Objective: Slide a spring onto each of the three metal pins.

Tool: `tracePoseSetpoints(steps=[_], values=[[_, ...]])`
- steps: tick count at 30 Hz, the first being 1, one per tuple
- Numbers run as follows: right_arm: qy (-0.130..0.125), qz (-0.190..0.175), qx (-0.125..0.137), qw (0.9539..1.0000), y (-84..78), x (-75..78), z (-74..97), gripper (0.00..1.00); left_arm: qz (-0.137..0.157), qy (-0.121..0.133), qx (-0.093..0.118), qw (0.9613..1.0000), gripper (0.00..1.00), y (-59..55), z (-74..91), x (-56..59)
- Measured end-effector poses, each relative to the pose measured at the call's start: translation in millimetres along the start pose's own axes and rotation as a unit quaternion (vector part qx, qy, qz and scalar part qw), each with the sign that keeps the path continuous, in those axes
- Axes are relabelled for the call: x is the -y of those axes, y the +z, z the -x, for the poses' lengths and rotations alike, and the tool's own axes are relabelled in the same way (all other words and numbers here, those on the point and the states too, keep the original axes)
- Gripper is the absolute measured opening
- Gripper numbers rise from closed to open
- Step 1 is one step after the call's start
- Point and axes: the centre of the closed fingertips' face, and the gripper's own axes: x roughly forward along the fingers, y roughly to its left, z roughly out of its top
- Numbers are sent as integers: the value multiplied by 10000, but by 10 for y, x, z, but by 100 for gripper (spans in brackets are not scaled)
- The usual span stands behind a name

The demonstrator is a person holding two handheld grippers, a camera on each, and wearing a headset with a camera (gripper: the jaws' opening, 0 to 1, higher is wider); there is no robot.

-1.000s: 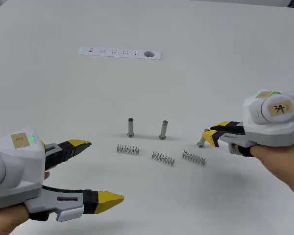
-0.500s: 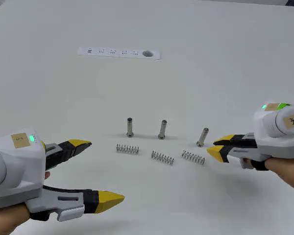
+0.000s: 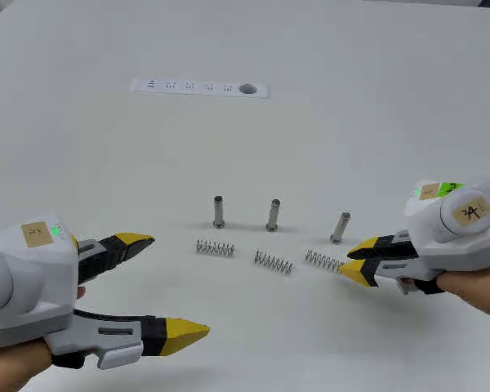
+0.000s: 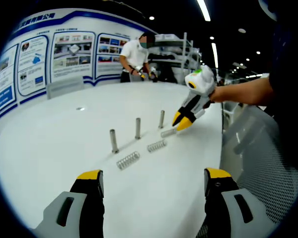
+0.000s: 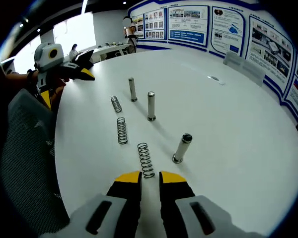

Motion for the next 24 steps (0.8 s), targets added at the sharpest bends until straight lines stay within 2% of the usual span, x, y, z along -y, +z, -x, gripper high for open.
tracePoseSetpoints(steps=[9,24], values=[[128,119,-95,9998,-35,-19,-72,14,0,-1,-19,10000,85,-1,-1,3],[174,268,-134,9994,-60,-22,-116,12,28,22,-41,10000,84,-12,1,-1]])
